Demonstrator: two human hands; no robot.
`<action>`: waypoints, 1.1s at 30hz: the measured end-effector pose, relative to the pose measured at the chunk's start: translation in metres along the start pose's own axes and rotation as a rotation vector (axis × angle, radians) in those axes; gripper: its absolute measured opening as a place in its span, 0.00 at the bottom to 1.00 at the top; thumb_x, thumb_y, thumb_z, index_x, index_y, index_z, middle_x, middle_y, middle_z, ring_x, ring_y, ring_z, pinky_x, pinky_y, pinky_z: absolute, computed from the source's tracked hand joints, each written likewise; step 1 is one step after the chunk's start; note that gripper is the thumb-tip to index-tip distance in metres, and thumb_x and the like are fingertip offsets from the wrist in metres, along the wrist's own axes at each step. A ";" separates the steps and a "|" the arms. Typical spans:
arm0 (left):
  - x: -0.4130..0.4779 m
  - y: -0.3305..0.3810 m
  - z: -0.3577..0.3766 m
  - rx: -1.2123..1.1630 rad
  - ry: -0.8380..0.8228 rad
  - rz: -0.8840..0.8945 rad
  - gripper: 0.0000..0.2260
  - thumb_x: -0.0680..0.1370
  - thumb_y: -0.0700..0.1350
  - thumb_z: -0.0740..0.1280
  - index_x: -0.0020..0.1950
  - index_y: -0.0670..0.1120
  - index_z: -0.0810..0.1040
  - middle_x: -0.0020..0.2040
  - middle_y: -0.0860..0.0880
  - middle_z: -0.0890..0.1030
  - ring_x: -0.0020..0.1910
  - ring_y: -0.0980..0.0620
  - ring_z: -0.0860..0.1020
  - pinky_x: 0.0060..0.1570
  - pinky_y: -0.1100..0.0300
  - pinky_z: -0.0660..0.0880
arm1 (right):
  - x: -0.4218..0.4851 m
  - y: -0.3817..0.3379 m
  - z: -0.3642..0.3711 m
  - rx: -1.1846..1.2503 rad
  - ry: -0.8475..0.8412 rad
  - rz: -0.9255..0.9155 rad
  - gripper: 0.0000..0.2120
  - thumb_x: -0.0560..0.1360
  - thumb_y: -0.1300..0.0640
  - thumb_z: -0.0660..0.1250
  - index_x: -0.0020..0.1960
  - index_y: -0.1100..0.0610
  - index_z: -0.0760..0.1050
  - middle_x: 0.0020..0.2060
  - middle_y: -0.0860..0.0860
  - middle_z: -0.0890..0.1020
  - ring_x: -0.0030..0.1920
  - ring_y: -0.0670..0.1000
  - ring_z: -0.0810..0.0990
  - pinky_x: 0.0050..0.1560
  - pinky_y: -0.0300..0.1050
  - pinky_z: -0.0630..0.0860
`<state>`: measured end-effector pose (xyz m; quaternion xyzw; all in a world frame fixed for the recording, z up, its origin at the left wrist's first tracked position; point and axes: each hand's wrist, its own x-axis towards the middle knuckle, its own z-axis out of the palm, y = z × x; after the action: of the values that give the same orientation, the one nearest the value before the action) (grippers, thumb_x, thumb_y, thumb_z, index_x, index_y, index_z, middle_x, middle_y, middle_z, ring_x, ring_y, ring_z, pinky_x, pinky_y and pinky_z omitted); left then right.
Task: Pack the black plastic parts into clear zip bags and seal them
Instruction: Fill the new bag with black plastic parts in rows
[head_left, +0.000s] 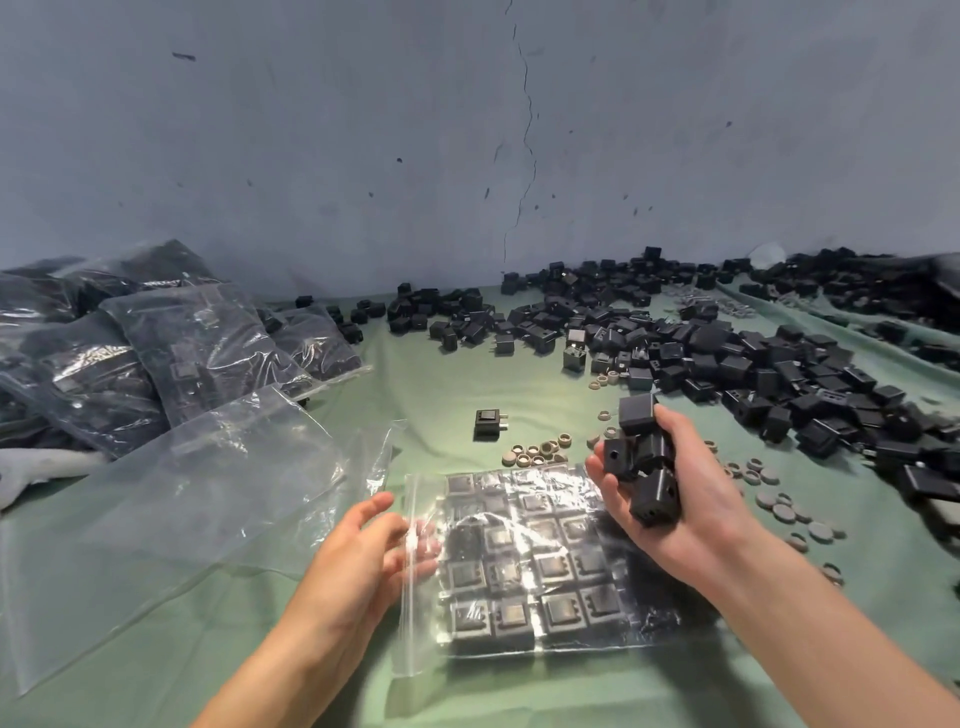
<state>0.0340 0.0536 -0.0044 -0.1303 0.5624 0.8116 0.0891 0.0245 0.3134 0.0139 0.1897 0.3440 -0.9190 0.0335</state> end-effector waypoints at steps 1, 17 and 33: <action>-0.002 0.001 -0.001 -0.020 -0.018 -0.018 0.12 0.80 0.33 0.61 0.62 0.43 0.72 0.50 0.33 0.82 0.41 0.41 0.84 0.32 0.56 0.82 | 0.000 -0.001 0.000 -0.023 0.002 0.000 0.21 0.76 0.43 0.69 0.54 0.61 0.78 0.44 0.60 0.83 0.41 0.56 0.84 0.27 0.42 0.80; -0.012 -0.002 0.013 -0.165 -0.238 -0.171 0.22 0.70 0.35 0.68 0.64 0.43 0.75 0.56 0.32 0.81 0.53 0.35 0.82 0.50 0.42 0.80 | 0.004 0.012 0.008 -0.495 -0.056 -0.062 0.21 0.76 0.39 0.67 0.56 0.57 0.79 0.39 0.53 0.85 0.38 0.53 0.85 0.29 0.43 0.76; -0.005 0.003 0.026 -0.099 -0.299 -0.157 0.17 0.71 0.37 0.73 0.59 0.41 0.81 0.59 0.34 0.80 0.62 0.34 0.78 0.57 0.41 0.76 | 0.003 0.016 0.009 -0.803 -0.150 -0.037 0.23 0.77 0.38 0.65 0.59 0.56 0.76 0.35 0.50 0.83 0.33 0.49 0.79 0.23 0.39 0.68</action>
<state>0.0349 0.0769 0.0082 -0.0559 0.4905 0.8392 0.2282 0.0216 0.2956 0.0095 0.0877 0.6753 -0.7235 0.1133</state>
